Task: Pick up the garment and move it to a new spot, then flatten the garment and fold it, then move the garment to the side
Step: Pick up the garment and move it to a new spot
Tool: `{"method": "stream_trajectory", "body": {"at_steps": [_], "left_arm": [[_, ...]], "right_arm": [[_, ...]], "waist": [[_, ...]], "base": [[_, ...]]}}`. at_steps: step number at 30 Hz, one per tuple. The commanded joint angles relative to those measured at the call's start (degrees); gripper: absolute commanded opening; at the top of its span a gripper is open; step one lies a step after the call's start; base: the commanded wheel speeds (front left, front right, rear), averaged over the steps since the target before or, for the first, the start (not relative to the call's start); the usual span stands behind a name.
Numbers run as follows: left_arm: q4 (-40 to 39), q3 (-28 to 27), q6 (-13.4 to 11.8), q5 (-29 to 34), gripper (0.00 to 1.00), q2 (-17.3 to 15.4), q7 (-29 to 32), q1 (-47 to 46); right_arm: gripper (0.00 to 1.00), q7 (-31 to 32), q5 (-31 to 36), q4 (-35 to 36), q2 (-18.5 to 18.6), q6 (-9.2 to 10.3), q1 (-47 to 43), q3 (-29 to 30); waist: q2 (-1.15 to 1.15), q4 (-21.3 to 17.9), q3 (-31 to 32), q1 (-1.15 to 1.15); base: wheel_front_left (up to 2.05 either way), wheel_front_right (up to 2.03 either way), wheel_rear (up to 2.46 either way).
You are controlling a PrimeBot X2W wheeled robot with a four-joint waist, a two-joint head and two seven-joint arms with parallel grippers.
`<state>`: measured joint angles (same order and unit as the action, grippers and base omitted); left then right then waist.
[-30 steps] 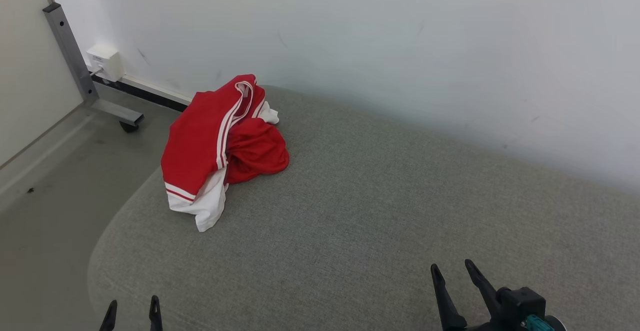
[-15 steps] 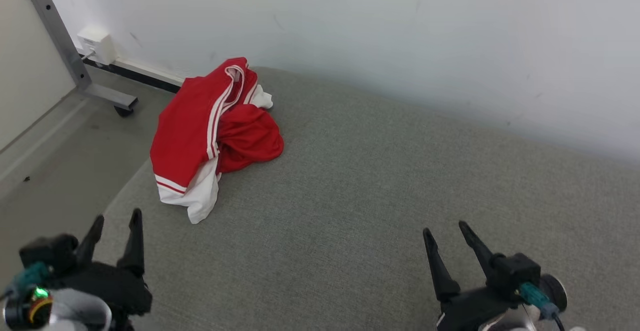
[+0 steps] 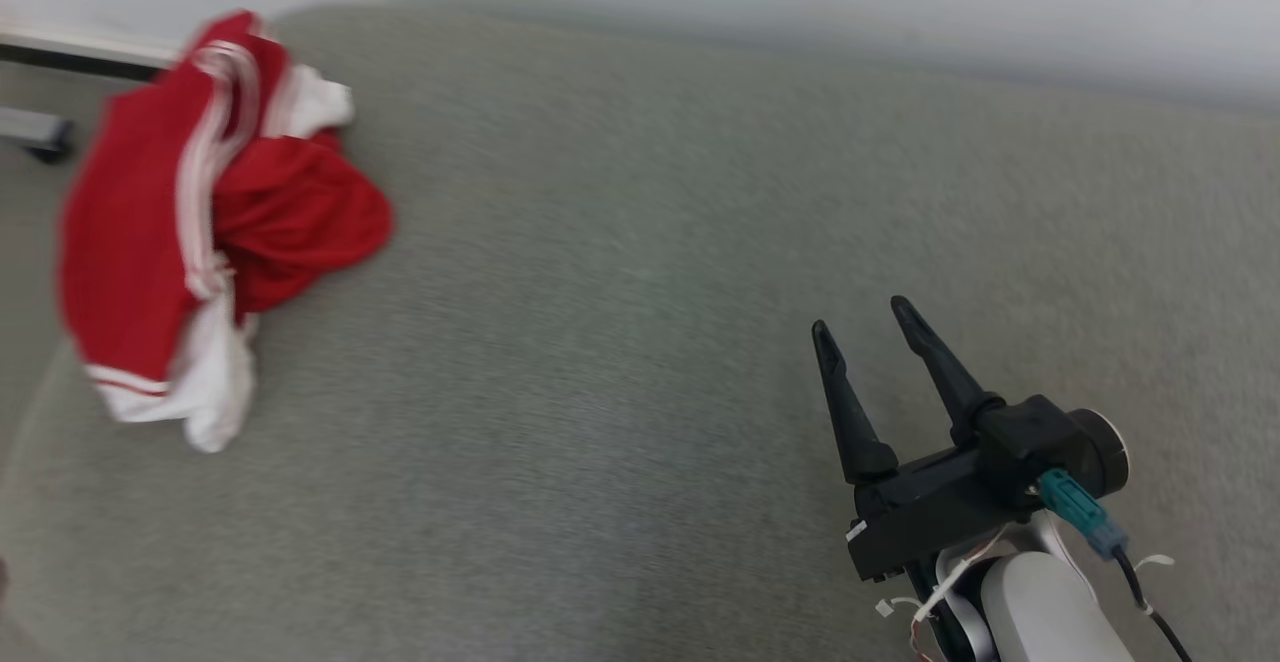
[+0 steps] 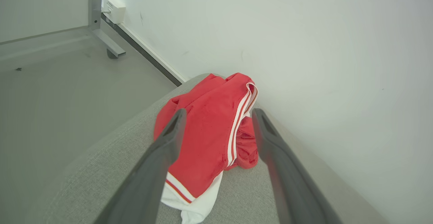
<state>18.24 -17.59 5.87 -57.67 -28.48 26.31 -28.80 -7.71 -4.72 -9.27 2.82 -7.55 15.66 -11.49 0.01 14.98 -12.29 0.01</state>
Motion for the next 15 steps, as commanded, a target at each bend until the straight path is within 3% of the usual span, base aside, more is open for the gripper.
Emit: {"method": "stream_trajectory", "body": {"at_steps": [1,5,15], "left_arm": [[0.42,-0.68,-0.73,-0.71,1.0,-1.27,0.55,-1.82],[1.24,-1.6,-2.37,0.09,1.0,-5.19,2.61,-3.24],[4.16,-2.03,-5.32,1.81,1.0,-8.75,5.14,-0.5]], "right_arm": [[1.0,-0.42,-0.7,0.37,0.11,0.12,1.08,0.09],[1.0,-1.18,-1.3,0.54,0.06,0.12,1.54,0.19],[1.0,-2.48,-2.32,-0.5,0.06,0.12,2.21,-0.18]], "waist": [[-0.01,-13.95,-14.26,-0.01],[-0.01,-16.1,-16.57,-0.01],[-0.01,-17.54,-17.68,-0.01]], "base": [[0.0,0.0,0.0],[0.0,0.0,0.0],[0.0,0.0,0.0]]}}
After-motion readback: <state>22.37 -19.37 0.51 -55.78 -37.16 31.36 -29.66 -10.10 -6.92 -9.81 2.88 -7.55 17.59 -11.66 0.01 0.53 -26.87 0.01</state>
